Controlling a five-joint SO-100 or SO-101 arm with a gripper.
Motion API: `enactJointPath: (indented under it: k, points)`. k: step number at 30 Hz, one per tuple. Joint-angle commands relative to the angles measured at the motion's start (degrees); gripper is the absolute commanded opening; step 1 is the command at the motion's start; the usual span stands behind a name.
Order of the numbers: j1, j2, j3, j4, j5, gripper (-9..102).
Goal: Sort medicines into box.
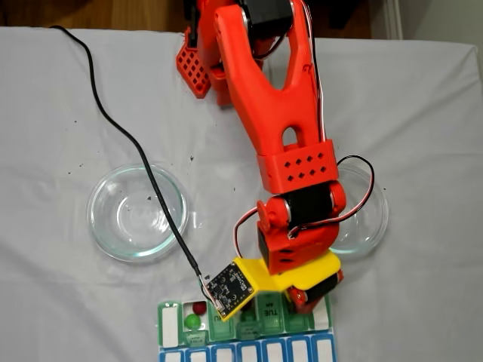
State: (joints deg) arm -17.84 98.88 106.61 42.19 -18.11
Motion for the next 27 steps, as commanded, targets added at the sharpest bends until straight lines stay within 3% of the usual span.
enactJointPath:
  k: [1,6,20,27]
  points:
    - [-1.32,-0.09,-0.44,2.11,0.53,0]
    - [-0.88,0.79,-1.23,2.9,1.32,0]
    - [10.81,16.35,-3.08,-16.08,3.25,0]
    - [14.24,18.02,-4.39,-18.63,2.99,0]
